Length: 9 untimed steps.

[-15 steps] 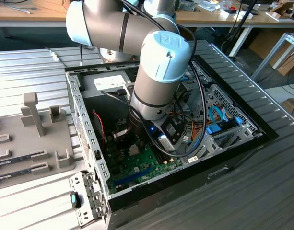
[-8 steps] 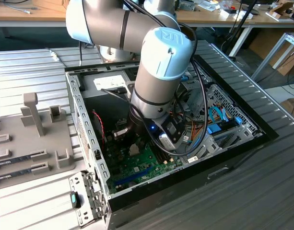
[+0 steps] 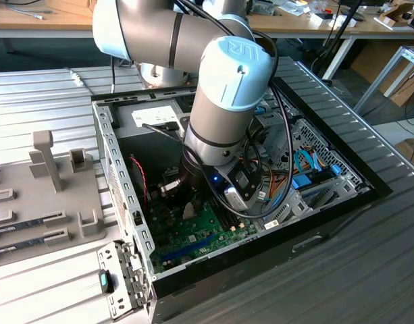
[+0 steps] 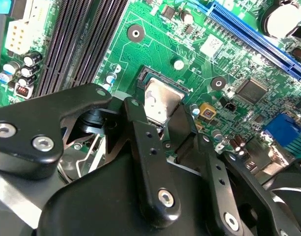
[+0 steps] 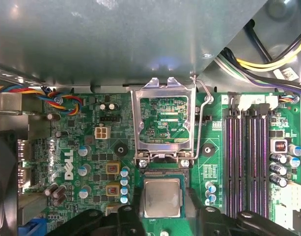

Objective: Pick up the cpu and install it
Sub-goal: 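Place the cpu into insertion slot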

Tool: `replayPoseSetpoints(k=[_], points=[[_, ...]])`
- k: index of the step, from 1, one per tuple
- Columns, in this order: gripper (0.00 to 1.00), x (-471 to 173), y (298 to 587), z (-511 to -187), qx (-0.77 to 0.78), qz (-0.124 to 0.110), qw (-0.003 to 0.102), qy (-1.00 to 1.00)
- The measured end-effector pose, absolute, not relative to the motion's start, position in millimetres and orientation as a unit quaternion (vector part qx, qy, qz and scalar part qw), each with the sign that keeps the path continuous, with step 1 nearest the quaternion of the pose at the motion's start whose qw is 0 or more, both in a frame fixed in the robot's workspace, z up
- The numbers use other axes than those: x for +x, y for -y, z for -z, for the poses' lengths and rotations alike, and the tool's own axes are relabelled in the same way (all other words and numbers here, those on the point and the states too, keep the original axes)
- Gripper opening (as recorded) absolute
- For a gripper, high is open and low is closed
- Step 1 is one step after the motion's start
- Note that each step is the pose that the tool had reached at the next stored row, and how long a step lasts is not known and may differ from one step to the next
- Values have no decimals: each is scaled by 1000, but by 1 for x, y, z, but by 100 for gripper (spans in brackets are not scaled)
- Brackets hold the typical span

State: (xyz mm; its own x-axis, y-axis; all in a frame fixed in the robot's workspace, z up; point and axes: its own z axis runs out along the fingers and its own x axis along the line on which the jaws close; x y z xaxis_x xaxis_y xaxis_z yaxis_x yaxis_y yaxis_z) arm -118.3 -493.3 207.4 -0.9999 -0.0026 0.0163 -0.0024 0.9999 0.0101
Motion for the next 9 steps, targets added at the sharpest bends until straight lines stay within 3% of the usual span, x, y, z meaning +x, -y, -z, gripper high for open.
replayPoseSetpoints(k=[9], points=[[46, -118, 495, -206, 1, 5, 8, 1000]])
